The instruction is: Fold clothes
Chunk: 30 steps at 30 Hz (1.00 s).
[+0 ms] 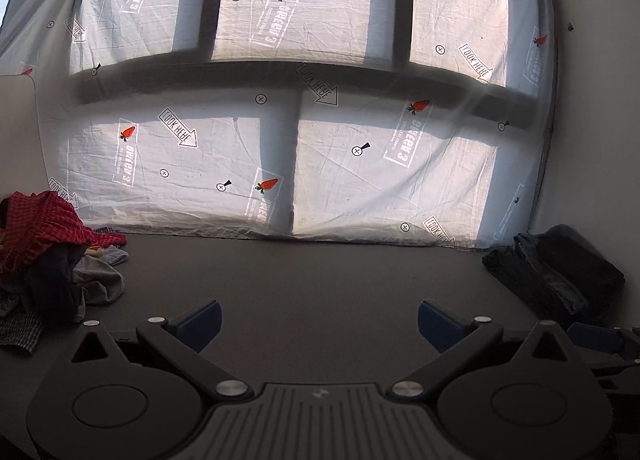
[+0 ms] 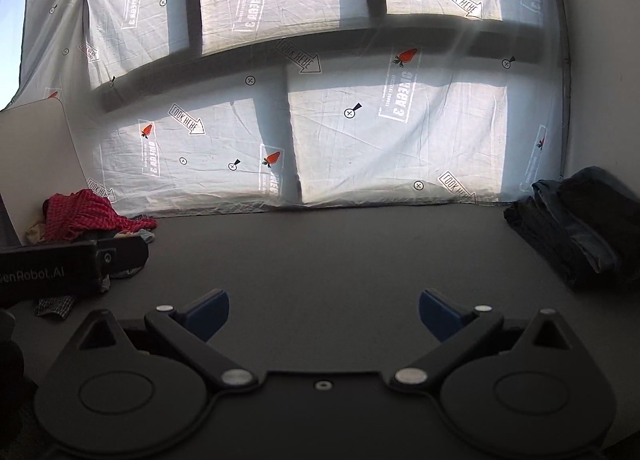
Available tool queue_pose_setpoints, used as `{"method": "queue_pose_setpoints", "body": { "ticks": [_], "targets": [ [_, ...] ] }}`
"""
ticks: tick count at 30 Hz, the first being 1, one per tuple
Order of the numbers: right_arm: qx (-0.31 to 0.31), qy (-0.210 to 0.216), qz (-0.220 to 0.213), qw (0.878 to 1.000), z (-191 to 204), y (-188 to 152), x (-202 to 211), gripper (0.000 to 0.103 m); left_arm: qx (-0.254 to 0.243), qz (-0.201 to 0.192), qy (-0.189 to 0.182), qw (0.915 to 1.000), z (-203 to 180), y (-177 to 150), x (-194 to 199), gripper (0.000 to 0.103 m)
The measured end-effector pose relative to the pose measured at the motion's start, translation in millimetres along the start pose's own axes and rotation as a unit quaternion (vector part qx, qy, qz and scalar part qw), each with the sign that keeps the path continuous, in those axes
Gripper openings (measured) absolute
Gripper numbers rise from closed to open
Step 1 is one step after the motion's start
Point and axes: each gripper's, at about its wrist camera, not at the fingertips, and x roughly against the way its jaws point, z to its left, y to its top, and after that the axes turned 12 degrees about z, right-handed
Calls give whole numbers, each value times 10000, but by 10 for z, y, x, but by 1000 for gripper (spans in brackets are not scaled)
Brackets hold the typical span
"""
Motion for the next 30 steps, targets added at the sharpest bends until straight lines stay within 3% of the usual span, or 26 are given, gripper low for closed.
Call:
{"method": "queue_pose_setpoints", "body": {
  "ticks": [12, 30],
  "targets": [
    [-92, -459, 521, 9975, 592, -538, 379, 103, -173, 409, -181, 9988, 438, -450, 368, 103],
    [-197, -562, 569, 9966, 777, -671, 498, 103, -262, 506, -228, 9981, 613, -606, 571, 103]
  ]
}}
